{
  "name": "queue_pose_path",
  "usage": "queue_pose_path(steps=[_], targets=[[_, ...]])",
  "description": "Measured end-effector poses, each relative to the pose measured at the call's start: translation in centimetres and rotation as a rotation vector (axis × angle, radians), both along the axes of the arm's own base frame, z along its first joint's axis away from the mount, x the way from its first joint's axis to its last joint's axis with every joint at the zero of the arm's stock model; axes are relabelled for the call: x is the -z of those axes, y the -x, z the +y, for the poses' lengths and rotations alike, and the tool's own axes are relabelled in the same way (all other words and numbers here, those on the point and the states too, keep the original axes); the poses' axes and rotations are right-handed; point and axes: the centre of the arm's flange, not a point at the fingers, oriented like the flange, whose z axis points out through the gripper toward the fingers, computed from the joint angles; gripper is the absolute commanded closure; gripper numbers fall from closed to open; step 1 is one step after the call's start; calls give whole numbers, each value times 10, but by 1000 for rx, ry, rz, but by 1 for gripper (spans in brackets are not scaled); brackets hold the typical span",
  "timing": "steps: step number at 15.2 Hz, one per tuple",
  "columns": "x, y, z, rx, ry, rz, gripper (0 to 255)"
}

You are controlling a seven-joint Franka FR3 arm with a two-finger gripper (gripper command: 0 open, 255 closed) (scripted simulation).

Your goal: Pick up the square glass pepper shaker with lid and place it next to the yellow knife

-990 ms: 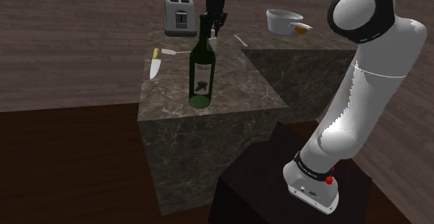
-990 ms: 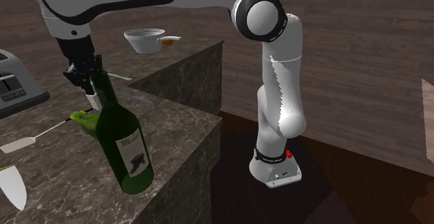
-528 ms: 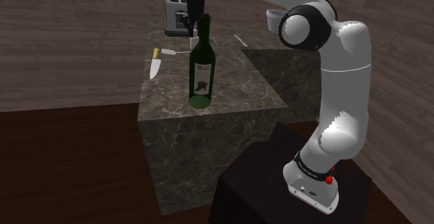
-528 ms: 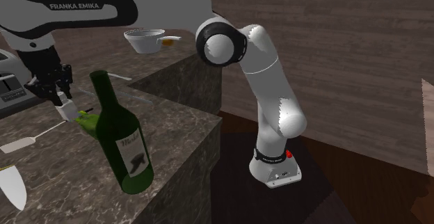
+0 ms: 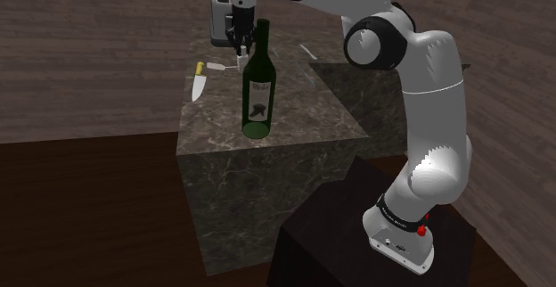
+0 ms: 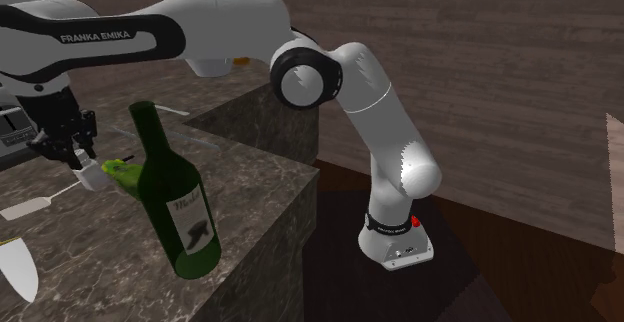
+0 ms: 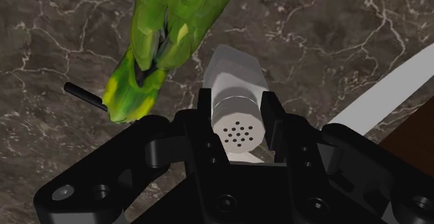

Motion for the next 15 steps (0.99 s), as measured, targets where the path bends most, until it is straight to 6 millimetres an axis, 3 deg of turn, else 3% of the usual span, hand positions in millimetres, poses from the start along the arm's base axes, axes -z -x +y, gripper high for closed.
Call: queue_pose_path(steps=[7, 13, 14, 15], targets=[[37, 0, 1, 0, 0, 0, 255], [39, -1, 0, 0, 0, -1, 255], [39, -1, 0, 0, 0, -1, 0], [39, -1, 0, 0, 0, -1, 0]])
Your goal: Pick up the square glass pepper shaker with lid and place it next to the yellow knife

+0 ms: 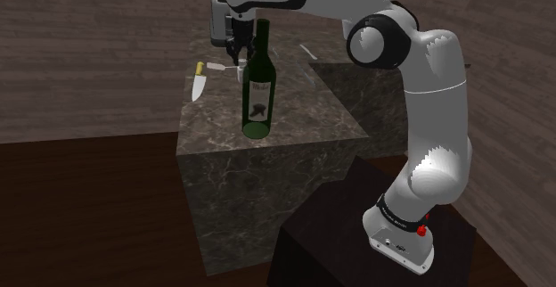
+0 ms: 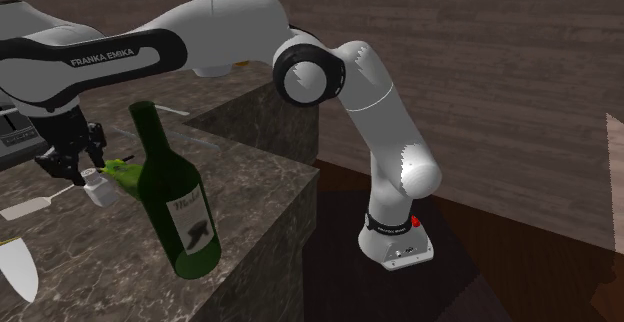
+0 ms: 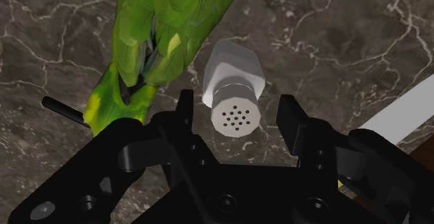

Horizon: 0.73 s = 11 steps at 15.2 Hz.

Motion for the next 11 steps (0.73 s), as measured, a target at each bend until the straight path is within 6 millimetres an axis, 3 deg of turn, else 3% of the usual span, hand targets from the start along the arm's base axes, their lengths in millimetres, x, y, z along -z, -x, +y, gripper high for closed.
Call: queue_pose_path(steps=[5, 9, 11], targets=[[0, 0, 0, 0, 0, 0, 0], [-42, 1, 4, 0, 0, -2, 0], [-48, 3, 4, 0, 0, -1, 0]])
